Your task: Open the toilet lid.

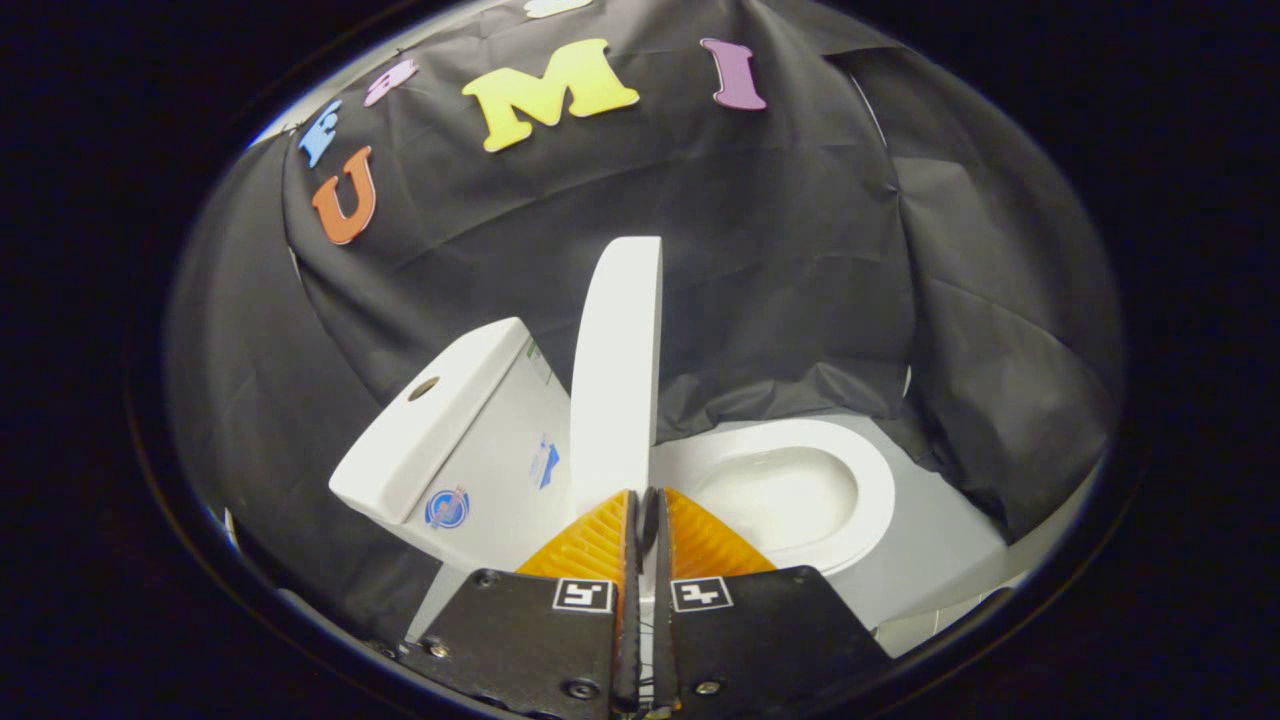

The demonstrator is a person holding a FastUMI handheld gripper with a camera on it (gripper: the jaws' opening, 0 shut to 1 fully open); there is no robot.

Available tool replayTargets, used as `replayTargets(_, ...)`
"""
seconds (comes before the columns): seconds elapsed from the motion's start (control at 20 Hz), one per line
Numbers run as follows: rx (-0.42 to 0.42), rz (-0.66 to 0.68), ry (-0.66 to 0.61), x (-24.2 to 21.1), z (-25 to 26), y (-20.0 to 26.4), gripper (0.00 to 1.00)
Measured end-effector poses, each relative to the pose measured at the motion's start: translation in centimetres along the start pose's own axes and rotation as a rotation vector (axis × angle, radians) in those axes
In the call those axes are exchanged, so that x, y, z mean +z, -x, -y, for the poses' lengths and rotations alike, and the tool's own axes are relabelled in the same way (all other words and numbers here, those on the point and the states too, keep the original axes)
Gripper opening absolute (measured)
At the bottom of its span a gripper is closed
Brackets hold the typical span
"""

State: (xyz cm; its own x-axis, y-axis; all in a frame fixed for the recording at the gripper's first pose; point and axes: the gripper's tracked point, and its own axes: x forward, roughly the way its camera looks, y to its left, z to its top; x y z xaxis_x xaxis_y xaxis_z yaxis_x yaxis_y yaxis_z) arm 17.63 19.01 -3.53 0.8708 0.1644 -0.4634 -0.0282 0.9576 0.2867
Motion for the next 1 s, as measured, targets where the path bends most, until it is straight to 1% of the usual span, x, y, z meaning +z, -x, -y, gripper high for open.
replayTargets(0.6, -0.038, 0.008, 0.125, -0.3, -4.9, -0.6, 0.08)
replayTargets(1.0, -0.098, 0.001, 0.219, -0.7, -7.4, -0.8, 0.09)
